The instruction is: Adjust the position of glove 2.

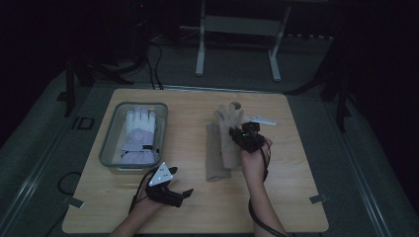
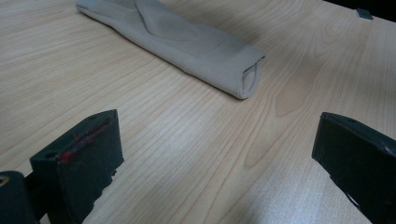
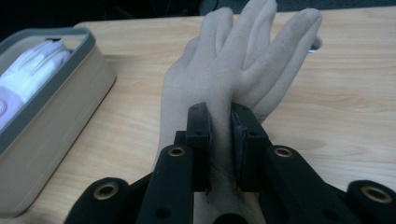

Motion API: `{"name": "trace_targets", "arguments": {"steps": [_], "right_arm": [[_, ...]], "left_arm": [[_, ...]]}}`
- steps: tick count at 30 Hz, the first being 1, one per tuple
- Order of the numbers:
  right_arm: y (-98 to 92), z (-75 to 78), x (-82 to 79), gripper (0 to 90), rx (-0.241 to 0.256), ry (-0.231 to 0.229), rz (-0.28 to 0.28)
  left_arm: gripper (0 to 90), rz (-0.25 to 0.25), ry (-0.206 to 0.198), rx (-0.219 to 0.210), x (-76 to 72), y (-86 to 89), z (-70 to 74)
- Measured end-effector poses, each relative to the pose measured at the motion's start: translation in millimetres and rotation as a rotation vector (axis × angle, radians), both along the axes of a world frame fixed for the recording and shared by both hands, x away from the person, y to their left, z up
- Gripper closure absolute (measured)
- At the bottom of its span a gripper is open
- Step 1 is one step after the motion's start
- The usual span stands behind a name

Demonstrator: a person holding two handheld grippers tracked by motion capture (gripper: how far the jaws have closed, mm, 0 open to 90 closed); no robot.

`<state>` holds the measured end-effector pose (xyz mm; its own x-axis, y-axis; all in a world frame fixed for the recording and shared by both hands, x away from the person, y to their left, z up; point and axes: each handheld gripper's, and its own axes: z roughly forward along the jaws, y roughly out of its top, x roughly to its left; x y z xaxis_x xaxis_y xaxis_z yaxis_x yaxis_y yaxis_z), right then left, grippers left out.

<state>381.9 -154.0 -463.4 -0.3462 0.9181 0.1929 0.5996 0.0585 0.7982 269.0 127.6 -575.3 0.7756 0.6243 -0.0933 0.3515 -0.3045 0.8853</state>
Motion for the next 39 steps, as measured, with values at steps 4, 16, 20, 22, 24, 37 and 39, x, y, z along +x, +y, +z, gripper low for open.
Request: {"name": "trace_targets", "arguments": {"steps": [4,16,20,22,24,37,39], "right_arm": [[17.6,-11.6,-0.5,78.8,-0.011,0.018,-0.005],[37.2,-54.6,5.0,78.4,-0.008,0.099,-0.032],[37.4,-66.3,7.2,77.8,-0.023,0.116,-0.054],[37.0,-74.1,8.7,77.4,-0.024,0.133,-0.050],[36.2,-80.3,9.0,76.8,-0.025,0.142,-0.051],[32.4,-75.5,8.6,51.8,0.013,0.141,-0.007],[30.5,-71.2,8.9,43.8,0.011,0.145,0.026]], "left_arm": [[1.9,0.001,0.001,-0.005,0.2,0.4,-0.1],[1.9,-0.002,0.004,-0.009,0.0,1.2,-0.1],[1.9,-0.001,0.002,-0.007,-0.2,1.0,-0.1],[1.9,-0.002,0.001,-0.006,-0.3,1.3,0.0],[1.9,0.000,0.005,-0.008,0.0,1.1,-0.1],[1.9,0.005,0.004,-0.009,0.0,1.3,-0.1],[1.9,0.009,0.004,-0.011,0.3,1.7,0.0]]}}
